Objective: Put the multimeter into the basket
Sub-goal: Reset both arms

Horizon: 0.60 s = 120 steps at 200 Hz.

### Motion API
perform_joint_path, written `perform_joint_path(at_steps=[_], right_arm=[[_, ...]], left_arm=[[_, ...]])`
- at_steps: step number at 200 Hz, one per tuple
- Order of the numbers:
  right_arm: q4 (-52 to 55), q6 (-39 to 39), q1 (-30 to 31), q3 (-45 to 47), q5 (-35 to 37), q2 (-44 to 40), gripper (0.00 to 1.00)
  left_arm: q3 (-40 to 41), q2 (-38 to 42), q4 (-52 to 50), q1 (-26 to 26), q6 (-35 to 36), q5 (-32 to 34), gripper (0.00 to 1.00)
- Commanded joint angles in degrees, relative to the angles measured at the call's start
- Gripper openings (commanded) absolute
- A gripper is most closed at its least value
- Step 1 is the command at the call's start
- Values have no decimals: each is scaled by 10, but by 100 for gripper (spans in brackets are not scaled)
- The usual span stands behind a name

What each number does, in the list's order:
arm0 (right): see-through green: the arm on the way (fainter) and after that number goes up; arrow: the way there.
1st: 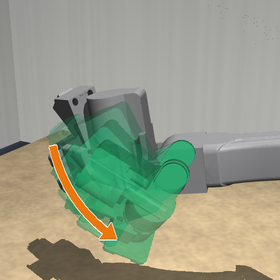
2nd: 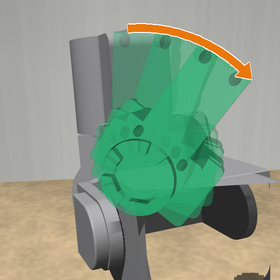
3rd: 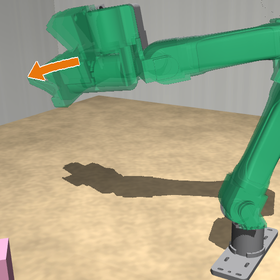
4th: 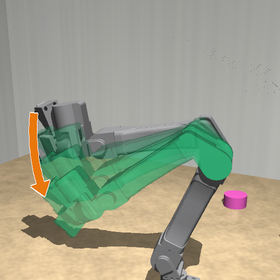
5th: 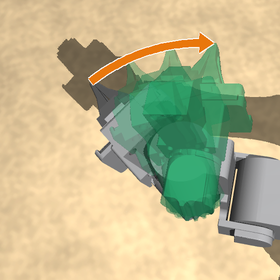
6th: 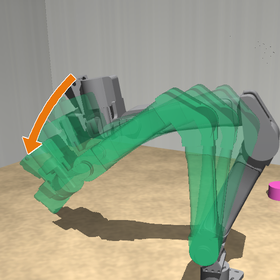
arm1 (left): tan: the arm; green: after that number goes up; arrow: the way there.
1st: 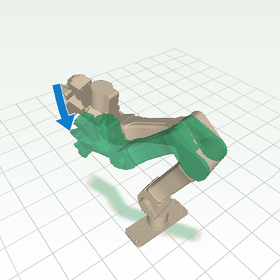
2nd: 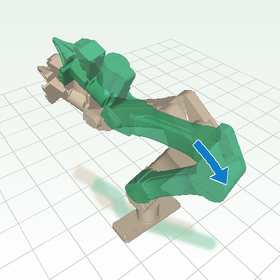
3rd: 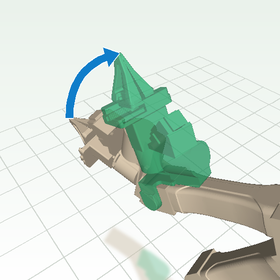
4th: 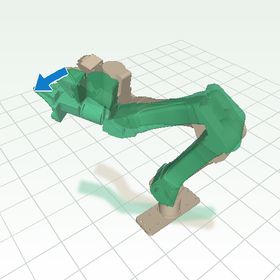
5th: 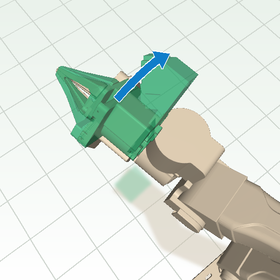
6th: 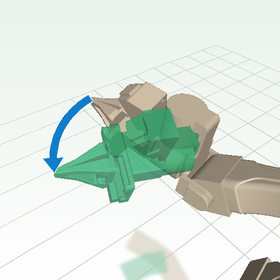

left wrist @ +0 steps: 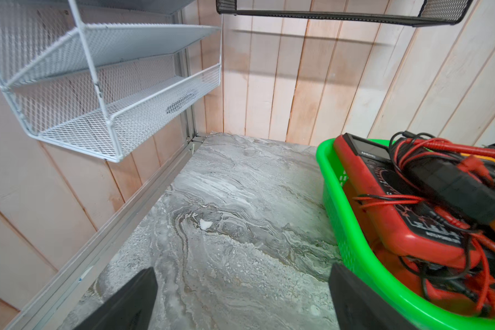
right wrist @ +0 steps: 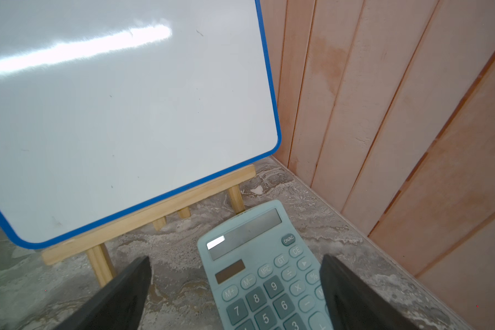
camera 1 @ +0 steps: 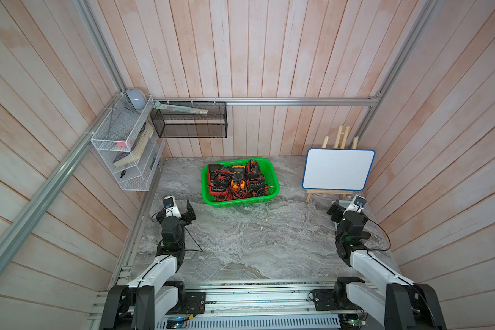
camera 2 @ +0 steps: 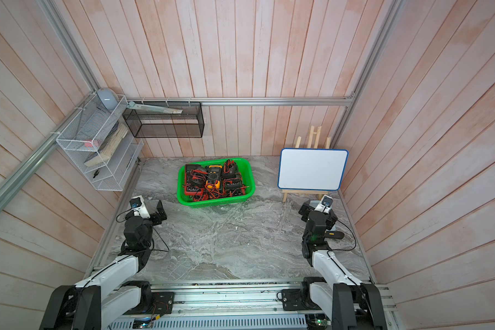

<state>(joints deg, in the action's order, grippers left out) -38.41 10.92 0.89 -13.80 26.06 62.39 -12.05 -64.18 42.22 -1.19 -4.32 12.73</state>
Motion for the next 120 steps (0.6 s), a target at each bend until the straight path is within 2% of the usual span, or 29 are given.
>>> perform_joint_path(at_steps=[1, 11, 29, 43, 71, 88, 104, 120], right_arm=[[-106, -32, -8, 16, 6, 39, 98], [-135, -36, -11, 22, -5, 61, 98], [-197, -44, -21, 29, -31, 106, 98], [-256, -58, -24, 32, -54, 134, 98], [-233, -54, -31, -5, -128, 171, 98], [-336, -64, -26, 24, -150, 224, 98], [-486, -85, -14, 54, -151, 289, 98], [-361, -87, -9, 18, -155, 252, 98]], left_arm=[[15, -54, 137, 4, -4, -36, 100], [20, -86, 175, 5, -4, -40, 100], [33, -144, 279, 5, 37, -69, 100], [23, -184, 299, 7, 40, -78, 100], [19, -262, 370, 8, 50, -101, 100], [-12, -248, 292, 8, 47, -101, 100], [-20, -254, 283, 8, 53, -110, 100], [-27, -255, 268, 9, 54, -119, 100]])
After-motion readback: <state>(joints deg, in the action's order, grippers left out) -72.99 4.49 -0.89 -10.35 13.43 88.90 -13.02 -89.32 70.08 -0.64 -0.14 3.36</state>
